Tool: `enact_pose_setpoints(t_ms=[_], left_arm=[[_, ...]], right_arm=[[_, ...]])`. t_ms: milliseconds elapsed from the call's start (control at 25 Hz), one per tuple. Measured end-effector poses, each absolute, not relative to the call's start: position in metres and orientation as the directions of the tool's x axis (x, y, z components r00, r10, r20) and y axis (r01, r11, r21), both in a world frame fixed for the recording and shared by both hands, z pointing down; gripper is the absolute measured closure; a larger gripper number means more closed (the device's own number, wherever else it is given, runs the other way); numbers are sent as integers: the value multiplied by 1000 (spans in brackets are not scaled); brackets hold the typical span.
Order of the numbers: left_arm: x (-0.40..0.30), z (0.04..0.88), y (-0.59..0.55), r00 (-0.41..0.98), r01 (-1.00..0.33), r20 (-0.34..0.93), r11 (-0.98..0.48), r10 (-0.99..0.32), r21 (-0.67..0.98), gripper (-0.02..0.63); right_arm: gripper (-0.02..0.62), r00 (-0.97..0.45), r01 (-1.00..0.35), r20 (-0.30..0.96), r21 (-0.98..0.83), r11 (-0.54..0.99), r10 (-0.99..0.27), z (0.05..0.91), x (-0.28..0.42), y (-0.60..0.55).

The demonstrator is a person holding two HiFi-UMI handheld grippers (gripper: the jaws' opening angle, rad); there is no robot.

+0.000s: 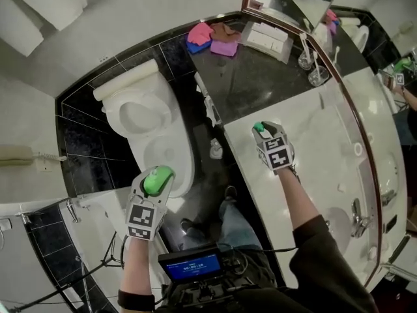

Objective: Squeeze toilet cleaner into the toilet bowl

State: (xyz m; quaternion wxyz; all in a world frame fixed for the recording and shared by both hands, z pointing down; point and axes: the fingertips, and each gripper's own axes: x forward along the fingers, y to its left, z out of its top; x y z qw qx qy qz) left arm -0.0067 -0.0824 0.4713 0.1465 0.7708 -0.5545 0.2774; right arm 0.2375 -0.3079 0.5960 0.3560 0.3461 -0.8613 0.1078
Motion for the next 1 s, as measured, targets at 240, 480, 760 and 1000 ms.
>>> enact_pose_setpoints(t_ms=[240, 480, 760, 1000], left_arm=[[16, 477, -97, 231, -930, 606, -356, -761, -92, 431], [29, 473, -102, 221, -932, 606, -348, -764, -99, 431], [19, 470, -101, 197, -941, 605, -323, -772, -105, 431], [13, 472, -103, 198, -943, 601, -318, -774, -98, 431]], right_arm=[[439, -490, -666, 738, 27, 746, -464, 635, 244, -323], [439, -475, -644, 775, 17, 765, -417, 662, 251, -324], [439, -469, -636, 788, 12, 772, -399, 671, 249, -323], [439, -445, -637, 802, 28, 770, -398, 675, 248, -328]])
